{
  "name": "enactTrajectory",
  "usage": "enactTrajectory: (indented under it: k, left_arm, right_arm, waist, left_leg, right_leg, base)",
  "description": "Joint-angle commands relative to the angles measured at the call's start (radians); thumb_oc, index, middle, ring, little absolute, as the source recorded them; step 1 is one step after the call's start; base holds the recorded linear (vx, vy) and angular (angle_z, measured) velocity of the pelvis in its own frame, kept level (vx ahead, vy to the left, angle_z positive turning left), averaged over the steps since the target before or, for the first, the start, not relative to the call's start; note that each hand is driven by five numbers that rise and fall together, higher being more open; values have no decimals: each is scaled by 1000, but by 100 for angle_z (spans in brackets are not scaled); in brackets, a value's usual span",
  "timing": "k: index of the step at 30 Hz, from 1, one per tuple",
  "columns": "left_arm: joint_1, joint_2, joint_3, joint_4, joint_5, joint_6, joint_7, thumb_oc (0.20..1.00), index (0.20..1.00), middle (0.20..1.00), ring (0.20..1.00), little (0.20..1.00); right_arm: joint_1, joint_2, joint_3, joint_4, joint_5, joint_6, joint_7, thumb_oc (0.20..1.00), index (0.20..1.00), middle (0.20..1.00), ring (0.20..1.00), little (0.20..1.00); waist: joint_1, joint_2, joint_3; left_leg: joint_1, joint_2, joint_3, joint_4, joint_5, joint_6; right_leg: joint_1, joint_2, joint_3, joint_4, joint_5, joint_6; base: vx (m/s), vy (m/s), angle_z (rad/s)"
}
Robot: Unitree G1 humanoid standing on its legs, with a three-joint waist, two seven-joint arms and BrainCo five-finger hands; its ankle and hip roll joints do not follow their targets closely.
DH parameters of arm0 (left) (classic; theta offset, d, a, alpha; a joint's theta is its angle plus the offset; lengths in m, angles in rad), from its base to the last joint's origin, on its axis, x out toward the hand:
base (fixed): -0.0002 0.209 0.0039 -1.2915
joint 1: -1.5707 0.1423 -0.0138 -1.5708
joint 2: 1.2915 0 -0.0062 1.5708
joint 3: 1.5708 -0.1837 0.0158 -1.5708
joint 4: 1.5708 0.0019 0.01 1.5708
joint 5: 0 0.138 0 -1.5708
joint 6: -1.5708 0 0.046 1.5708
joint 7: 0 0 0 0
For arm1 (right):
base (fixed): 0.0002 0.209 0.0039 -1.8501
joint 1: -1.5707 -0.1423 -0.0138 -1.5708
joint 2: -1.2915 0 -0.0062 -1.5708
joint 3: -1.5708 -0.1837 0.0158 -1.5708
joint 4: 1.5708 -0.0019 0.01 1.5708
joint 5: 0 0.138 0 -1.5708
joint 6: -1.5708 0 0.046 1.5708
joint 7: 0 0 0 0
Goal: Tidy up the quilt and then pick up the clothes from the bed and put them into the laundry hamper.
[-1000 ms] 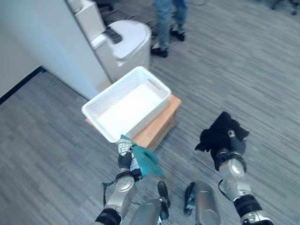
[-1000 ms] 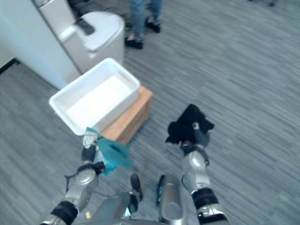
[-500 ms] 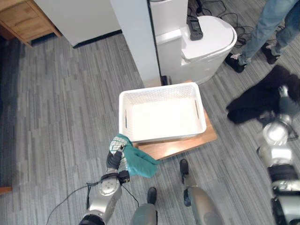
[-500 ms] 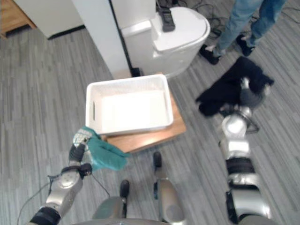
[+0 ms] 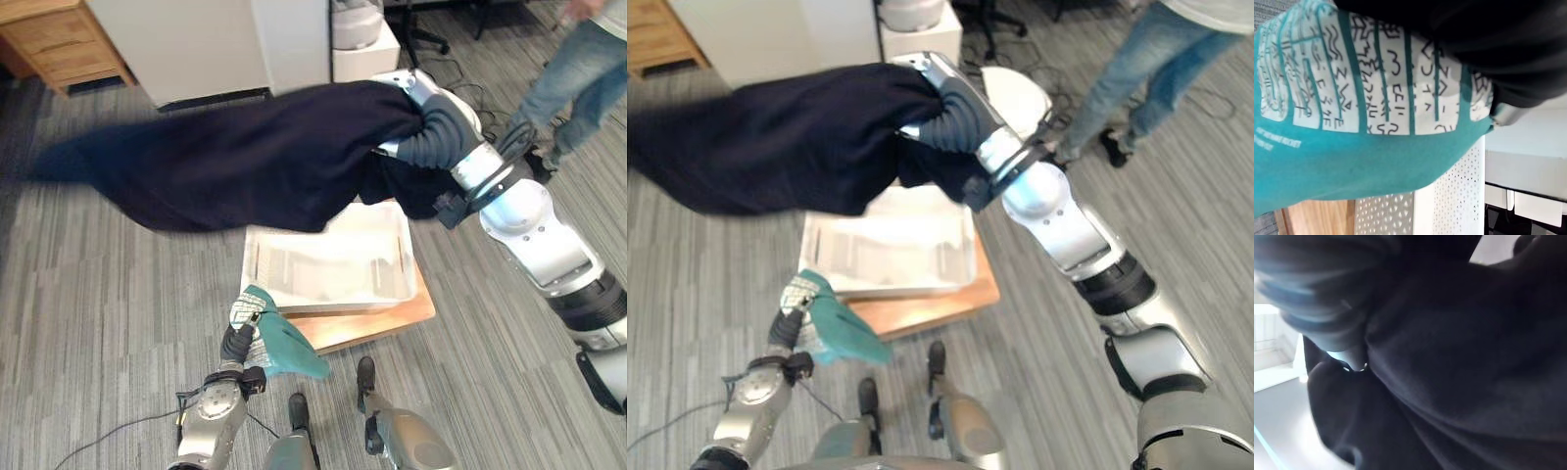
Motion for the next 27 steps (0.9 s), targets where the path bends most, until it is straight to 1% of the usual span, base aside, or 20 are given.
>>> enactTrajectory:
  k: [1, 2, 3, 6, 9, 12, 13, 14, 16, 17, 18, 19, 20, 21, 22, 24, 25, 26, 27]
  left_arm:
    - [-16, 81, 9, -71, -34, -63, -17, 200, 200, 200, 200, 200]
    - [-12, 92, 14, -84, -39, -66, -23, 200, 200, 200, 200, 200]
    - [-12, 92, 14, -84, -39, -66, -23, 200, 200, 200, 200, 200]
    - [-5, 107, 17, -120, -52, -70, -36, 200, 200, 200, 200, 200]
    - [13, 118, 23, -178, -72, -68, -61, 200, 200, 200, 200, 200]
    - [25, 134, 24, -229, -77, -71, -85, 200, 200, 200, 200, 200]
    - [28, 140, 26, -257, -83, -73, -102, 200, 200, 200, 200, 200]
    - [30, 141, 26, -259, -83, -72, -102, 200, 200, 200, 200, 200]
    - [35, 152, 29, -299, -94, -71, -126, 200, 200, 200, 200, 200]
    - [41, 165, 40, -349, -124, -69, -157, 200, 200, 200, 200, 200]
    - [42, 165, 41, -350, -124, -69, -158, 200, 200, 200, 200, 200]
    - [39, 186, 52, -375, -145, -67, -175, 200, 200, 200, 200, 200]
    - [27, 218, 61, -401, -163, -70, -184, 200, 200, 200, 200, 200]
    - [27, 217, 62, -401, -163, -70, -184, 200, 200, 200, 200, 200]
    - [11, 232, 59, -418, -168, -71, -186, 200, 200, 200, 200, 200]
    - [-60, 264, 36, -457, -171, -78, -187, 200, 200, 200, 200, 200]
    - [-62, 264, 34, -456, -171, -78, -187, 200, 200, 200, 200, 200]
    - [-128, 284, 20, -470, -182, -74, -190, 200, 200, 200, 200, 200]
    - [-130, 285, 17, -469, -182, -74, -190, 200, 200, 200, 200, 200]
  right_arm:
    - [-116, 57, -28, 115, 3, -36, -25, 200, 200, 200, 200, 200]
    - [-151, 73, -6, 161, 4, -38, -30, 200, 200, 200, 200, 200]
    - [-153, 74, -5, 162, 4, -39, -31, 200, 200, 200, 200, 200]
    - [-181, 94, 10, 213, 1, -34, -37, 200, 200, 200, 200, 200]
    - [-179, 103, 19, 246, -18, -28, -37, 200, 200, 200, 200, 200]
    - [-153, 93, 21, 269, -53, -30, -42, 200, 200, 200, 200, 200]
    - [-114, 84, 21, 287, -87, -33, -49, 200, 200, 200, 200, 200]
    - [-112, 84, 20, 287, -87, -33, -50, 200, 200, 200, 200, 200]
    - [-63, 67, 22, 320, -134, -40, -49, 200, 200, 200, 200, 200]
    - [-23, 45, 40, 368, -193, -37, -32, 200, 200, 200, 200, 200]
    - [-23, 45, 40, 369, -193, -38, -32, 200, 200, 200, 200, 200]
    - [-19, 18, 76, 418, -261, -16, -1, 200, 200, 200, 200, 200]
    - [-53, -26, 137, 501, -407, 2, 8, 1000, 1000, 1000, 1000, 1000]
    - [-56, -24, 139, 505, -408, 1, 6, 1000, 1000, 1000, 1000, 1000]
    - [-62, -32, 165, 553, -478, 7, 1, 1000, 1000, 1000, 1000, 1000]
    - [-38, -29, 182, 597, -526, -24, -54, 1000, 1000, 1000, 1000, 1000]
    - [-37, -30, 181, 598, -527, -25, -55, 1000, 1000, 1000, 1000, 1000]
    - [-3, -58, 167, 551, -529, -17, -49, 1000, 1000, 1000, 1000, 1000]
    - [0, -61, 164, 548, -529, -15, -47, 1000, 1000, 1000, 1000, 1000]
  waist:
    - [36, 3, -52]
    - [49, 3, -49]
    - [48, 3, -49]
    - [65, 9, -36]
    - [81, 21, -22]
    - [95, 34, -7]
    - [101, 44, 3]
    - [101, 44, 0]
    - [104, 54, 4]
    - [105, 62, 8]
    - [104, 62, 7]
    - [104, 66, 11]
    - [101, 70, 9]
    - [100, 71, 9]
    - [98, 74, 8]
    - [86, 85, 6]
    - [87, 86, 7]
    - [68, 89, -2]
    - [70, 89, -2]
  left_leg:
    - [18, 36, -28, -4, -81, -2]
    - [11, 35, -36, -4, -79, -4]
    - [11, 35, -36, -4, -79, -4]
    - [-6, 31, -52, -4, -72, -4]
    - [-33, 28, -67, -4, -62, -6]
    - [-66, 24, -82, -4, -48, -9]
    - [-81, 22, -88, -4, -43, -12]
    - [-83, 22, -89, -4, -42, -12]
    - [-96, 23, -93, -4, -36, -15]
    - [-105, 23, -98, -4, -31, -18]
    - [-106, 23, -99, -4, -31, -18]
    - [-105, 25, -98, -4, -31, -22]
    - [-115, 25, -99, -4, -25, -26]
    - [-115, 26, -99, -4, -25, -26]
    - [-116, 27, -95, -4, -24, -28]
    - [-113, 30, -92, -4, -24, -32]
    - [-113, 30, -91, -4, -24, -32]
    - [-109, 32, -85, -4, -27, -34]
    - [-109, 32, -85, -4, -27, -35]
  right_leg:
    - [77, -122, 27, 23, -205, 84]
    - [73, -125, 21, 26, -205, 85]
    - [72, -125, 20, 26, -205, 85]
    - [59, -129, 10, 33, -204, 87]
    - [38, -134, -6, 40, -203, 89]
    - [15, -138, -18, 46, -202, 91]
    - [6, -140, -24, 47, -200, 93]
    - [4, -140, -25, 48, -200, 93]
    - [-2, -141, -34, 47, -201, 94]
    - [-5, -142, -39, 43, -201, 95]
    - [-5, -142, -40, 43, -201, 95]
    - [-2, -141, -41, 42, -203, 95]
    - [-8, -141, -42, 36, -200, 96]
    - [-8, -141, -42, 36, -200, 96]
    - [-9, -141, -42, 32, -200, 96]
    - [-4, -136, -36, 21, -201, 98]
    - [-4, -136, -36, 20, -201, 98]
    - [-2, -134, -29, 15, -199, 99]
    - [-1, -134, -29, 15, -199, 99]
  base:
    - [-2, -18, 9]
    - [-9, -7, 6]
    - [-13, -1, 11]
    - [-33, 0, 14]
    - [-40, -2, 16]
    - [-48, -18, 22]
    - [-23, -15, 22]
    - [-19, -17, 15]
    - [1, -31, 18]
    - [0, -38, 9]
    - [14, -49, 4]
    - [12, -43, 5]
    - [12, -43, 7]
    - [0, -29, 6]
    - [0, 0, 0]
    - [0, 0, 0]
    - [38, -28, -6]
    - [30, -10, -5]
    - [39, -18, -5]
